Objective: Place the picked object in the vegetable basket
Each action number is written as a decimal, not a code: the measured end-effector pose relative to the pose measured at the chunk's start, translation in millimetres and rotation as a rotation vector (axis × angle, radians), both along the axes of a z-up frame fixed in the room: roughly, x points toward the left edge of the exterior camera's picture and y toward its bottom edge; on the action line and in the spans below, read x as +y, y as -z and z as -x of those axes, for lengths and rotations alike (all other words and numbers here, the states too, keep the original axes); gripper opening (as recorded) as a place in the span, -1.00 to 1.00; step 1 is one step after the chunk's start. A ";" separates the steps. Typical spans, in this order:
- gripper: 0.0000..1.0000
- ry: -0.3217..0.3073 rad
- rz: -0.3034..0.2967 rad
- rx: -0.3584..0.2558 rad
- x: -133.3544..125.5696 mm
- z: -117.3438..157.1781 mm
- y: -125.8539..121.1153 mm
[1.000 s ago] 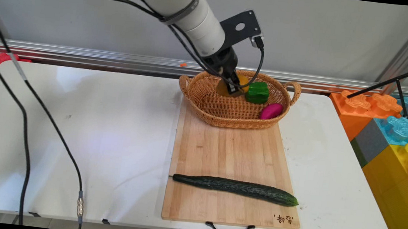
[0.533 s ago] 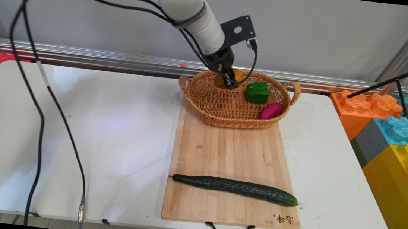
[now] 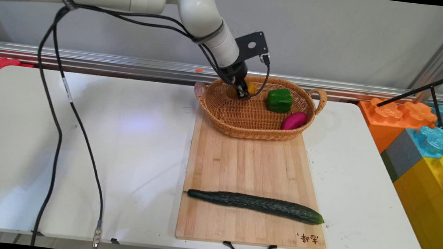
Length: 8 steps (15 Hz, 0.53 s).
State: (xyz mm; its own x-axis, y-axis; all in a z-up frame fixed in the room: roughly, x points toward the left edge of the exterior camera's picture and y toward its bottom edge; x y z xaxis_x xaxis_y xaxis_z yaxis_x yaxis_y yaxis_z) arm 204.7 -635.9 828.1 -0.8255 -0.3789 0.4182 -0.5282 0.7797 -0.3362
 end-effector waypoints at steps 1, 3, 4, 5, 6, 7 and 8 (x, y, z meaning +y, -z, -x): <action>-1.00 -0.001 -0.003 -0.002 -3.3 -1.4 4.1; -1.00 -0.001 -0.011 -0.007 -9.6 -3.9 11.6; -1.00 -0.001 -0.014 -0.009 -11.6 -5.2 13.8; -1.00 -0.002 -0.018 -0.010 -13.4 -6.5 15.7; -1.00 -0.002 -0.022 -0.011 -15.3 -7.2 17.3; -1.00 -0.002 -0.026 -0.011 -17.3 -8.1 18.6; -1.00 -0.002 -0.029 -0.010 -18.5 -8.8 19.2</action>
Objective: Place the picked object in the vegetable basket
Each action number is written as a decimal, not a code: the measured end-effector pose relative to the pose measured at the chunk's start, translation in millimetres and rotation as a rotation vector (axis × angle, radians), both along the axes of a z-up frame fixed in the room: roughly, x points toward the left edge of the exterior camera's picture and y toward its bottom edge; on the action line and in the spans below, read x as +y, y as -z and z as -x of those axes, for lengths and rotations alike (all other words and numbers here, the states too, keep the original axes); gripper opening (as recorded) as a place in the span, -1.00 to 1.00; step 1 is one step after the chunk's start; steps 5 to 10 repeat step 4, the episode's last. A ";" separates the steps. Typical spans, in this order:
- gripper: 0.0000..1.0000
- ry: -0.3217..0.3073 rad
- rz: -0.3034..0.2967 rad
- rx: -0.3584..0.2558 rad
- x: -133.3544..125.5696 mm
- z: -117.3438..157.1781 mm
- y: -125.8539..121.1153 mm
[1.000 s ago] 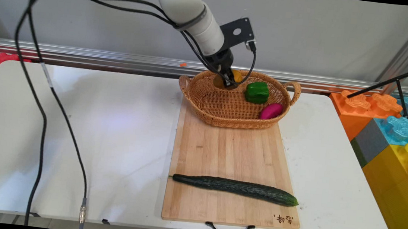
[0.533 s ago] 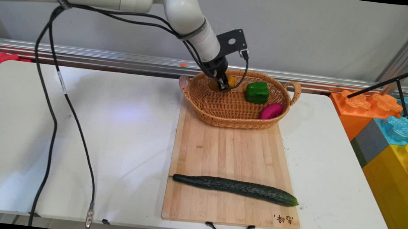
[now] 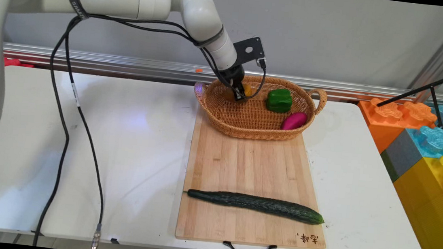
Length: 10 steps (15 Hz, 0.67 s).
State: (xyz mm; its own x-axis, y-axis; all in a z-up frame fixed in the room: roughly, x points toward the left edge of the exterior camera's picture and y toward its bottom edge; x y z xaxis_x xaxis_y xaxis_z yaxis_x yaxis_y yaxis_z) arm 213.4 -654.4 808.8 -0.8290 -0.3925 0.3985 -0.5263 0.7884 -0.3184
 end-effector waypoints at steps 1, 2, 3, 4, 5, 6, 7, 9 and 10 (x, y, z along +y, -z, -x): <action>1.00 0.000 -0.004 0.000 -0.8 -0.8 0.5; 1.00 0.001 -0.009 0.002 -1.6 -1.4 0.5; 1.00 0.002 -0.012 0.004 -2.0 -1.4 0.0; 1.00 0.004 -0.015 0.007 -1.9 -0.7 -1.3; 1.00 0.004 -0.015 0.007 -1.9 -0.7 -1.3; 1.00 0.004 -0.015 0.007 -1.9 -0.7 -1.3; 1.00 0.004 -0.015 0.007 -1.9 -0.7 -1.3; 1.00 0.004 -0.015 0.007 -1.9 -0.7 -1.3; 1.00 0.004 -0.015 0.007 -1.9 -0.7 -1.3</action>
